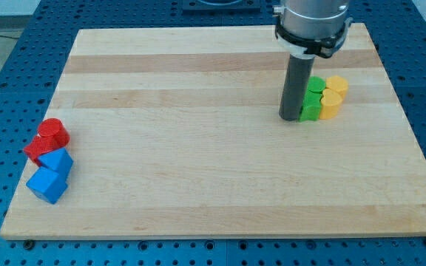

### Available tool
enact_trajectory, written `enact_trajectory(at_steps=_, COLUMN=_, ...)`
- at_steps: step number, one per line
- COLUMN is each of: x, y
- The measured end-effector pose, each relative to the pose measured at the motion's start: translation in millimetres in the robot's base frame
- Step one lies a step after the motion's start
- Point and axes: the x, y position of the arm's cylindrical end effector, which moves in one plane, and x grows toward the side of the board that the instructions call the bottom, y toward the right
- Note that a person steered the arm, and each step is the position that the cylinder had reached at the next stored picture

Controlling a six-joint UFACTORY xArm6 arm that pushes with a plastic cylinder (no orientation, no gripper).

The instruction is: Push the blue cube into the green star

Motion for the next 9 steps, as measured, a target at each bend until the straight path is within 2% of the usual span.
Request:
enact_trajectory(at_steps=3, x=12.3, y=-3.0)
enact_trajectory(at_steps=4, x=74.7, y=-48.4)
enact_trajectory(at_steps=5, x=128.8, y=-138.7)
enact_trajectory(at_steps=6, x=144.3, y=-243.9)
enact_trajectory(at_steps=7, x=149.3, y=-318.9)
enact_trajectory(at_steps=8, x=166.5, y=-339.8)
enact_trajectory(at_steps=9, x=182.7, y=-386.9)
